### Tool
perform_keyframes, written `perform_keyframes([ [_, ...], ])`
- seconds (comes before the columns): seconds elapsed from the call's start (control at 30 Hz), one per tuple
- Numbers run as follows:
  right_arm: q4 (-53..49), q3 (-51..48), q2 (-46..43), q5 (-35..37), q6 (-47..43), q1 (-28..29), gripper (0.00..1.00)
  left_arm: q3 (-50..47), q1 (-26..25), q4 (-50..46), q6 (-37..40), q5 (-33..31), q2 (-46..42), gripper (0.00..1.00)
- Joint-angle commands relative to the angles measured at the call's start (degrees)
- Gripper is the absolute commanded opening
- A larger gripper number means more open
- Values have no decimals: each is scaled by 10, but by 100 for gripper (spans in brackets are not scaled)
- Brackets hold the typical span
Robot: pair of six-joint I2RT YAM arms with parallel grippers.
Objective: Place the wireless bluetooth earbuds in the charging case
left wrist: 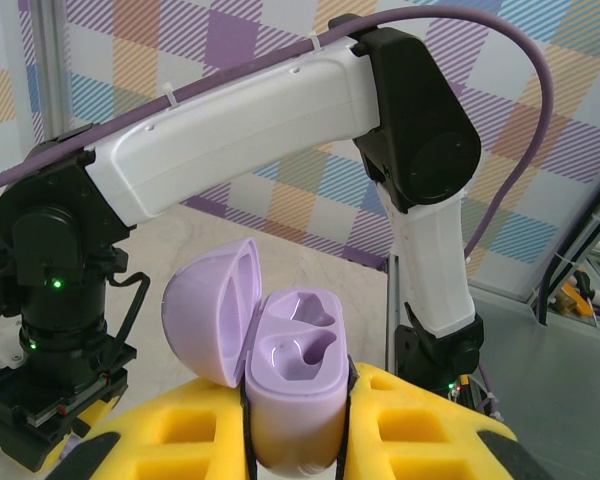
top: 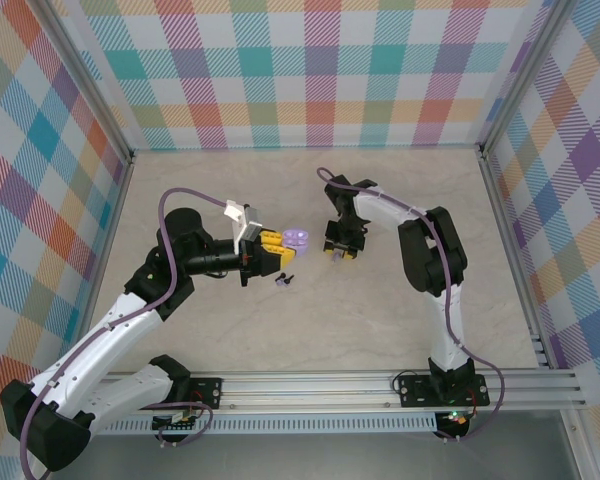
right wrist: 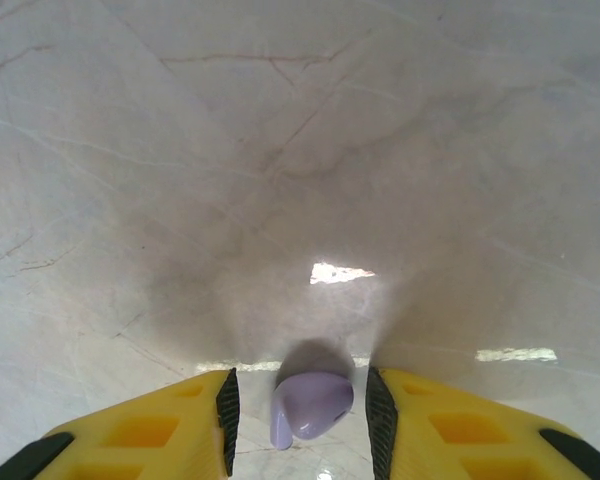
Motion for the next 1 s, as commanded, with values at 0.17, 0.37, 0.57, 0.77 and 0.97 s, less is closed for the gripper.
perform_keyframes([
  [0.17, -14, 1, -9, 3, 26, 14, 40, -5, 2, 18, -8, 5, 0, 14],
  [0.37, -22, 8, 4, 10, 22, 15, 37, -10, 3, 22, -12, 5, -1, 14],
  [0.57, -23, 9, 13, 11, 17, 16, 36, -12, 2, 21, -12, 1, -4, 13],
  [0.77, -25, 10, 17, 17, 2, 17, 33, -13, 2, 20, -14, 1, -7, 14],
  [0.97, -28, 14, 13, 43, -29, 17, 29, -16, 2, 14, -12, -13, -9, 13],
])
